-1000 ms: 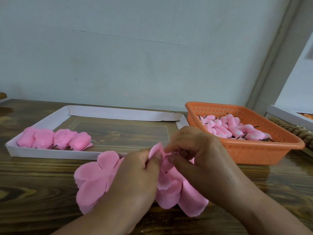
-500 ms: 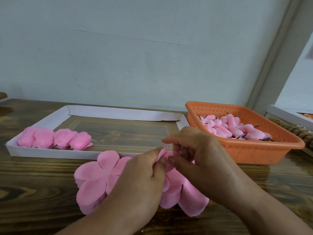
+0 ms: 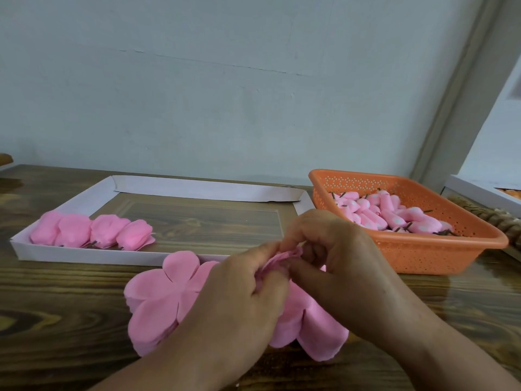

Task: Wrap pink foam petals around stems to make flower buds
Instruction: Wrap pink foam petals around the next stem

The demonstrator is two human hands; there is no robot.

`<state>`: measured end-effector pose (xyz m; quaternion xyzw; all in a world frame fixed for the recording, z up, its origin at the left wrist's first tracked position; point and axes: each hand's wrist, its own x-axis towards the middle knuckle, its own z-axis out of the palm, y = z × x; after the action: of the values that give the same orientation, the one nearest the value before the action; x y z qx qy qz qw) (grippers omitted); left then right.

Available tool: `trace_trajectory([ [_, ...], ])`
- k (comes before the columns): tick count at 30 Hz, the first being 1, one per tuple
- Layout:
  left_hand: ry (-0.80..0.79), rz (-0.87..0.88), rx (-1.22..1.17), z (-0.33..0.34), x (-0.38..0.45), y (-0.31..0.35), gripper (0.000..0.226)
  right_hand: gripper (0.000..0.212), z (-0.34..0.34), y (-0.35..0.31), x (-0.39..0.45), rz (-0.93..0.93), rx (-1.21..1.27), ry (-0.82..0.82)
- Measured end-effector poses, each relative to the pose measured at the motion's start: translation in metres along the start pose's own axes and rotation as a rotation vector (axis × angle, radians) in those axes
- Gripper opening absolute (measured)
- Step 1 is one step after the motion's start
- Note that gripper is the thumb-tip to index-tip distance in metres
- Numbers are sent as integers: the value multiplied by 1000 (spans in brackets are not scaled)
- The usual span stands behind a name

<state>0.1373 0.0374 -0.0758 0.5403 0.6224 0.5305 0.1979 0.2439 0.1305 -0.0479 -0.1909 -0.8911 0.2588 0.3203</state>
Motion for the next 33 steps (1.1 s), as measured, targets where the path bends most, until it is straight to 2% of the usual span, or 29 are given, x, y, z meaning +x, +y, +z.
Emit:
trace_trajectory([
  [3, 27, -85, -107, -4, 1, 1, 42, 24, -3, 1, 0, 39, 51, -10],
  [7, -80, -288, -375, -9, 8, -5, 38, 20, -11, 3, 1, 110, 186, -45],
  [10, -137, -306, -445, -9, 10, -6, 23, 17, -14, 5, 2, 144, 252, -30],
  [15, -156, -325, -482, -8, 10, -11, 27, 13, -11, 8, 3, 176, 324, -34],
  [19, -136, -337, -476, -9, 10, -12, 24, 9, -16, 10, 3, 182, 404, -189],
  [22, -150, -341, -490, -10, 11, -12, 26, 21, -25, 15, 4, 182, 483, -322],
  [33, -259, -381, -510, -9, 9, -10, 29, 11, -33, 21, 5, -13, 201, -306],
])
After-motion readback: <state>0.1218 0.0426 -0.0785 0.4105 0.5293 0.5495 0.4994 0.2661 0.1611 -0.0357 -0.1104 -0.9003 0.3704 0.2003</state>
